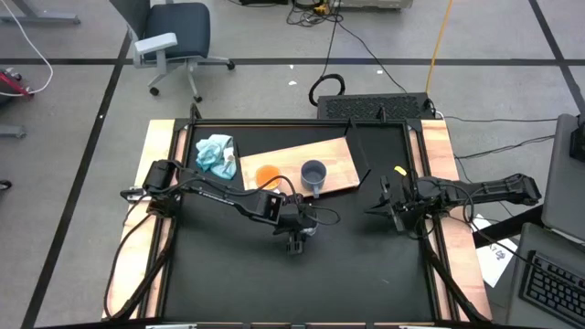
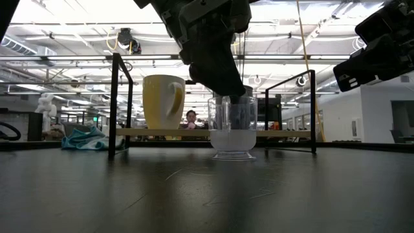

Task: Stack small to large cups/mugs on shelf
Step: Put the transparent mug on the shelf

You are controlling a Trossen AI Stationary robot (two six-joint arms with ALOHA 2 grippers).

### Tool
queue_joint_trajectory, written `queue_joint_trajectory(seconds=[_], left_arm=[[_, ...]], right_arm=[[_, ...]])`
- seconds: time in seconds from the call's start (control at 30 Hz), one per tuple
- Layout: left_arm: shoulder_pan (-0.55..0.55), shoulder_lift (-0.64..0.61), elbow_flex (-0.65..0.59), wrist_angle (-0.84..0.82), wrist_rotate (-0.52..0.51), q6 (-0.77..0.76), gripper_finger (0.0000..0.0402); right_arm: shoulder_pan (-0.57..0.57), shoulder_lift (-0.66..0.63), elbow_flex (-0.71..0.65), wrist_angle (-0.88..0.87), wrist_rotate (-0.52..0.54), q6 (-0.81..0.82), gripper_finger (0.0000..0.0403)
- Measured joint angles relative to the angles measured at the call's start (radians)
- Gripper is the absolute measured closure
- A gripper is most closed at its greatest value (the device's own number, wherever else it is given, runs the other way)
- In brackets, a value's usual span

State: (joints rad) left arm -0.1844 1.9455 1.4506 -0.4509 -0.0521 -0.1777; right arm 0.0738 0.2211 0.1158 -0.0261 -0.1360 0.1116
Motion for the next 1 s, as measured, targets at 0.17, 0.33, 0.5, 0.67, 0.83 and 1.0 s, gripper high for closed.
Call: queue_joint_trajectory(seconds=[0.17,0.33,0.5,0.67,0.83,1.0], left_arm=[[0.0,0.0,0.0,0.003,0.01,0.0,0.0236],[0.0,0.0,0.0,0.003,0.01,0.005,0.0246],[-0.002,0.0,0.0,0.003,0.011,0.014,0.0247],[-0.002,0.009,0.0,0.01,0.009,0.015,0.0247],[-0.001,0.045,-0.001,0.03,0.004,0.018,0.0247],[0.005,0.057,0.0,0.038,0.005,0.025,0.0247]], right_arm=[[0.0,0.0,0.0,0.0,0.0,0.0,0.0403],[0.0,0.0,0.0,0.0,0.0,0.0,0.0403],[0.0,0.0,0.0,0.0,0.0,0.0,0.0403],[0.0,0.0,0.0,0.0,0.0,0.0,0.0403],[0.0,0.0,0.0,0.002,0.0,0.0,0.0403],[0.0,0.002,0.001,0.011,0.0,0.0,0.0403]])
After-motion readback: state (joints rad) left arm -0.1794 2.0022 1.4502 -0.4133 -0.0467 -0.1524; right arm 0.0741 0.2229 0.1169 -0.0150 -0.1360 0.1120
